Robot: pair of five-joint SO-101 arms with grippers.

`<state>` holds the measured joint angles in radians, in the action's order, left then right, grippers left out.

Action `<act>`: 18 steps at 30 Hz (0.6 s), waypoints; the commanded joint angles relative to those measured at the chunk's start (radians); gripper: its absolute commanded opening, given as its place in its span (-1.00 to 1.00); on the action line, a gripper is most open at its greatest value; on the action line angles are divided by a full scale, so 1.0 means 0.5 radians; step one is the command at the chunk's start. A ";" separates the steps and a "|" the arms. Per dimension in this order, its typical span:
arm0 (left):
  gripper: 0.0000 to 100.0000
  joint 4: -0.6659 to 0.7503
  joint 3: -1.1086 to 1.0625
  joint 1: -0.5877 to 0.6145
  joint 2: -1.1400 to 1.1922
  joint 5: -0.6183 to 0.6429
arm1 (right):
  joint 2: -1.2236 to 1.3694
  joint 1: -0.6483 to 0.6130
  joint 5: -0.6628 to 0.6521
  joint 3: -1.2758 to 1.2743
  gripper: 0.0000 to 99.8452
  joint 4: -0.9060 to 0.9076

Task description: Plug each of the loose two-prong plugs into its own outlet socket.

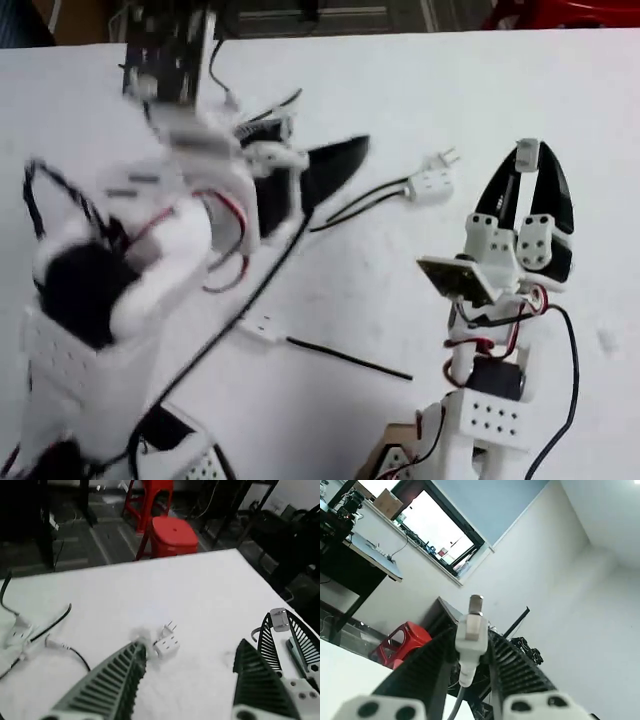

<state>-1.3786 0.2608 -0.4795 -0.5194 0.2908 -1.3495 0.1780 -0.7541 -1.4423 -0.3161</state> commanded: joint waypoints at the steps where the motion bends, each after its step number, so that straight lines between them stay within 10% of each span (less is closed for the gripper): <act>1: -0.43 0.988 -1.172 -0.035 -0.649 -0.018 | -0.241 -0.106 0.012 0.021 -0.96 0.287; 6: -0.43 1.550 -1.804 -0.112 -1.054 -0.135 | -0.612 -0.422 0.009 0.028 -0.96 0.753; 18: -0.43 1.455 -2.078 -0.425 -1.367 -0.239 | -0.873 -0.907 0.034 0.025 -0.96 1.229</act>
<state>-0.6529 -0.7687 -0.6483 -1.1531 0.1788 -1.7852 -0.2608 -0.7541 -1.4423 0.2931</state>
